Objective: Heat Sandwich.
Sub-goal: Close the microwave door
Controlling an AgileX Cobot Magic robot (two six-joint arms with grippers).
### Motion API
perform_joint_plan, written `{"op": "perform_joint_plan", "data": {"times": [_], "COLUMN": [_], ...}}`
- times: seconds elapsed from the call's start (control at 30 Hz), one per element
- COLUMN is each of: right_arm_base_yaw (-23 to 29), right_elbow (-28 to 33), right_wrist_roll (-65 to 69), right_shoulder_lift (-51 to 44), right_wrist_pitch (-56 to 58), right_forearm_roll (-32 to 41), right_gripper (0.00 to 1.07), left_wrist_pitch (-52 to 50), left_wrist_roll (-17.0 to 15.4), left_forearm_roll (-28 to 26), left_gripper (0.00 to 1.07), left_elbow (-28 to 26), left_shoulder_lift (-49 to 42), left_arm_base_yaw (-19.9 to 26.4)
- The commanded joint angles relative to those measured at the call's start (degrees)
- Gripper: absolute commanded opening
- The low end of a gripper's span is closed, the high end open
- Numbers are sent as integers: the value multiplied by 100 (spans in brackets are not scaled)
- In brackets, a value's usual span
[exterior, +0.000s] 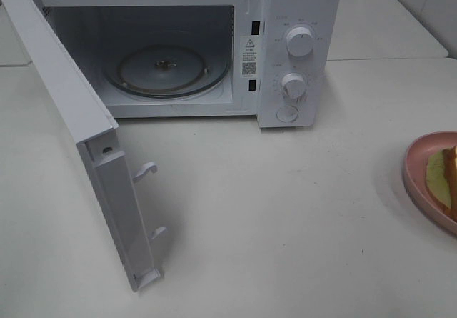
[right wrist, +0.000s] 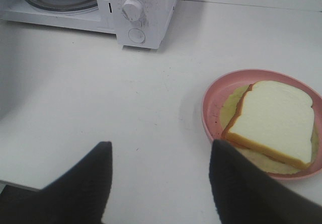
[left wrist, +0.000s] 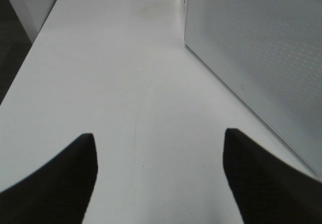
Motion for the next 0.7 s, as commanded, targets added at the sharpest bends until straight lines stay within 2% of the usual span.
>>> {"op": "perform_joint_plan", "data": {"times": [0.03,0.7], "right_arm_base_yaw": [0,0], "right_elbow": [11,11], "right_wrist_roll": [-40,-46], "right_shoulder_lift": [-166,-166], "right_wrist_pitch": [-92,-92], "right_forearm_roll": [-17,-11], "right_gripper": [58,58], "left_wrist_pitch": [-74,-74], "left_wrist_roll": [-52,-52], "left_forearm_roll": [-34,-34], "left_gripper": [68,68], "left_elbow": [6,6], "left_shoulder_lift": [-40,-40], "left_arm_base_yaw": [17,17]}}
